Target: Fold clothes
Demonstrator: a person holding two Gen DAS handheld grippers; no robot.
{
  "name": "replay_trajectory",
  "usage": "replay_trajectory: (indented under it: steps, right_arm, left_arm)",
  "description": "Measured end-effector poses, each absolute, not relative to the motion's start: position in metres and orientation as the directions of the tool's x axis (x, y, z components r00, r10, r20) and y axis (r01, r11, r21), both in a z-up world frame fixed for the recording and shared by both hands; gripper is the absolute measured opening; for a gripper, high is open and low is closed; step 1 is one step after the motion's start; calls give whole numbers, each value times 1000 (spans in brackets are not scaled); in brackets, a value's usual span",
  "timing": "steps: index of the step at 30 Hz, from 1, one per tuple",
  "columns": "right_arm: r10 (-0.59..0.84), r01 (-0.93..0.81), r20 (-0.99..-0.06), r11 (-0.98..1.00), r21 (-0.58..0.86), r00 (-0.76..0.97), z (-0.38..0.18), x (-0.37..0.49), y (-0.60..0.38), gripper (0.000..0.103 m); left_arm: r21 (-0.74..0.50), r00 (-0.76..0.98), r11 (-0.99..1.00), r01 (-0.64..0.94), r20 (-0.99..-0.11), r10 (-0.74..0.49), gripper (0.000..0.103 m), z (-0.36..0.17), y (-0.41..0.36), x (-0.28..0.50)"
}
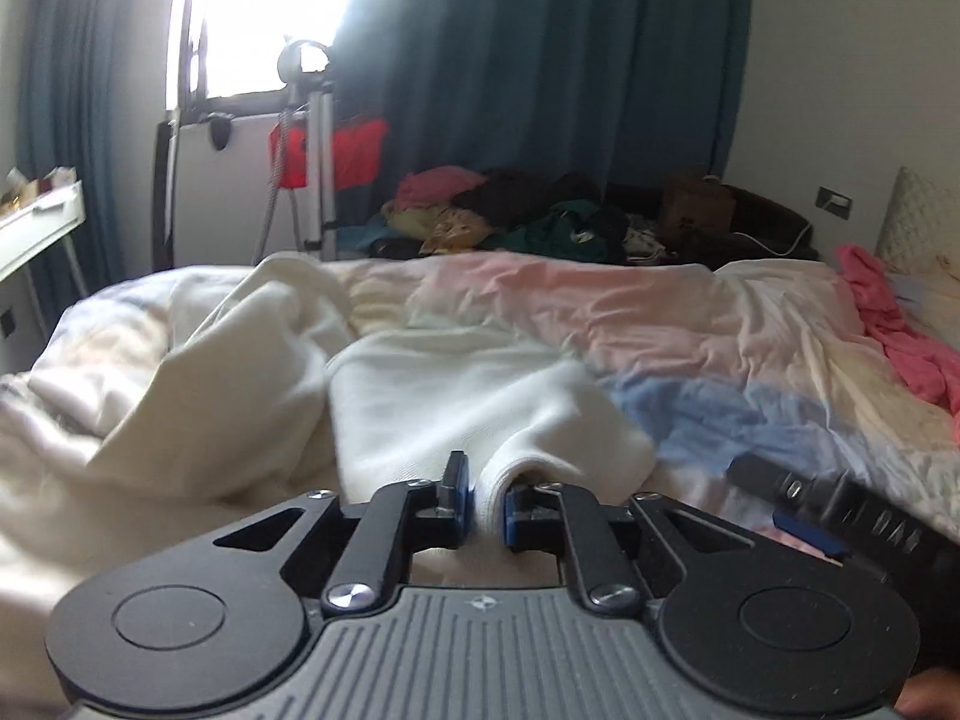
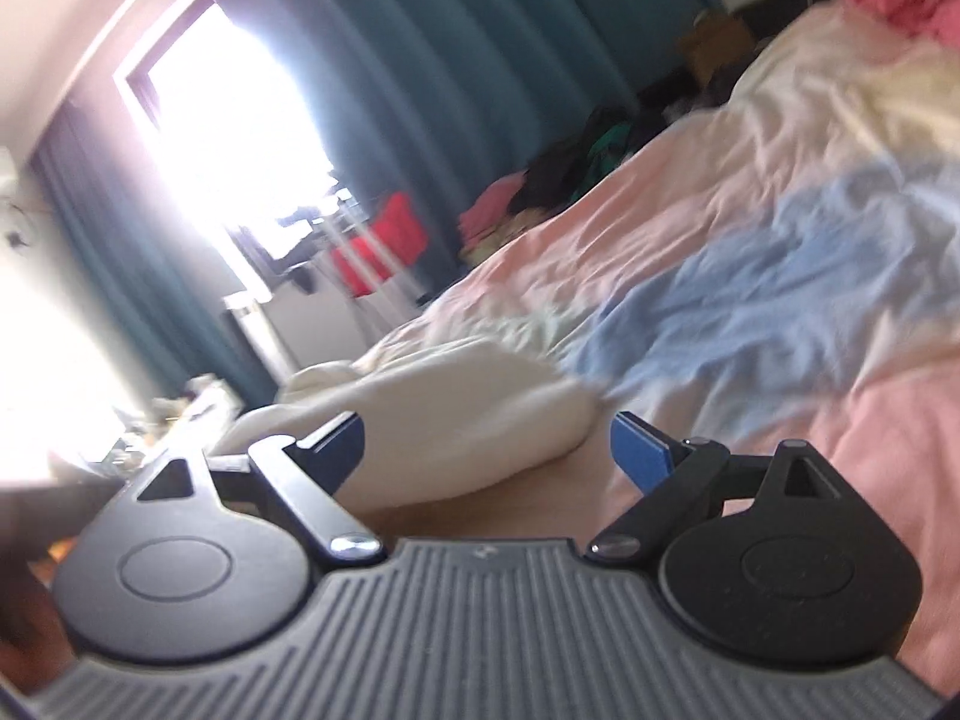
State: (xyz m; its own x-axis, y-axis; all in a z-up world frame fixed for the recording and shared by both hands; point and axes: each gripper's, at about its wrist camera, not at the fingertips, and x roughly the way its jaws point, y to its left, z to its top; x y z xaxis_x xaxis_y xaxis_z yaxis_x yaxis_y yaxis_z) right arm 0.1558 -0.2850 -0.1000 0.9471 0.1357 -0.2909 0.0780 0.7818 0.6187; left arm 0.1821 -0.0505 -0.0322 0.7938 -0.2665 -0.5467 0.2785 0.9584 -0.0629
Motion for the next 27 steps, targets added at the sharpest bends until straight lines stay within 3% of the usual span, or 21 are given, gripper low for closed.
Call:
replay_trajectory:
  steps: [1, 4, 5, 10, 19, 20, 22, 27]
  right_arm:
    - [172, 60, -288, 759, 649, 942, -101, 154, -286, 91]
    - [289, 13, -271, 662, 749, 918, -110, 153, -287, 91]
    - [319, 5, -264, 628, 778, 910, -114, 154, -288, 91]
    - [381, 34, -278, 537, 843, 882, -133, 162, -281, 92]
    - [422, 88, -279, 417, 905, 863, -160, 180, -281, 91]
    - [421, 100, -289, 416, 904, 860, -162, 188, -281, 90]
    - [420, 122, -309, 415, 902, 854, -166, 204, -280, 79]
    - [363, 150, -333, 449, 881, 870, -179, 250, -277, 73]
  left_arm:
    - [-76, 791, 956, 282, -546, -277, 39, -34, -40, 173]
    - [-92, 804, 959, 269, -526, -276, 69, -32, -13, 148]
    - [-87, 809, 960, 265, -521, -271, 71, -29, -4, 142]
    - [-112, 839, 977, 183, -499, -215, 81, -22, 36, 117]
    - [-183, 882, 983, 32, -457, -114, 85, -19, 88, 103]
    - [-180, 890, 983, 36, -442, -113, 85, -18, 91, 104]
    - [-178, 900, 984, 31, -423, -105, 86, -18, 95, 108]
    - [-221, 896, 975, -5, -435, -94, 86, -26, 109, 129]
